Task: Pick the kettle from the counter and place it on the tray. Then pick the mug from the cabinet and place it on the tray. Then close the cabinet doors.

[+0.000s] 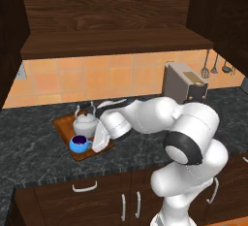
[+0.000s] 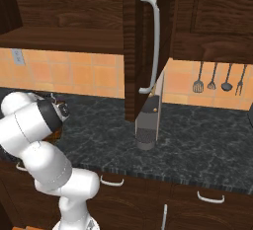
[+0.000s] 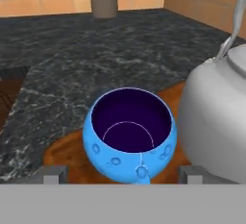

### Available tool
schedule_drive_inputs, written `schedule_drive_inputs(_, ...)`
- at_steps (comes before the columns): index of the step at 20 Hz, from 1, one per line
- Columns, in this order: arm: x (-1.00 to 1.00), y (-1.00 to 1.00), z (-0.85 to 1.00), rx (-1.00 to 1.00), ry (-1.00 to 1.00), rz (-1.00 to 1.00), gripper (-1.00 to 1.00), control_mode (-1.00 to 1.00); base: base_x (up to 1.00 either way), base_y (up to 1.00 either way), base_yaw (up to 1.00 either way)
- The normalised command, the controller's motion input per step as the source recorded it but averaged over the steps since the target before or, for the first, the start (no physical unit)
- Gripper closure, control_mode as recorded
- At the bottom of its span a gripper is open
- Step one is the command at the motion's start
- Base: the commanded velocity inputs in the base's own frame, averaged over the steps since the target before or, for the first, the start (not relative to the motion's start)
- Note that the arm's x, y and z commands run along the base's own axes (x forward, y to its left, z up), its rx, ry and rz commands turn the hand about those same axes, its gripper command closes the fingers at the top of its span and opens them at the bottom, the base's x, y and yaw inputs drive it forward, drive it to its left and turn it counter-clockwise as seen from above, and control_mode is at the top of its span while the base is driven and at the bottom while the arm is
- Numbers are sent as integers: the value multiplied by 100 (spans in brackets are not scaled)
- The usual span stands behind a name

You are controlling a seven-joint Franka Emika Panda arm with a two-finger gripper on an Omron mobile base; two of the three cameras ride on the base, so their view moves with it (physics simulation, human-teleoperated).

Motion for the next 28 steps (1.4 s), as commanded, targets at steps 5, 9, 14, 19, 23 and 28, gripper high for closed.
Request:
schedule_drive_inputs(5,-33,-18,84,-11,10,-19,-100,-100,0,0,0)
schedule_drive_inputs(9,-23,-46,98,-22,39,-53,-100,-100,0,0,0)
schedule_drive_inputs(14,0,-46,100,-29,47,-55,-100,-100,0,0,0)
schedule_drive_inputs(19,0,-5,28,-18,17,-20,-100,-100,0,0,0)
schedule_drive_inputs(23,-12,-3,16,0,-1,-6,-100,-100,0,0,0)
schedule_drive_inputs(28,-35,0,48,1,-18,-17,-100,-100,0,0,0)
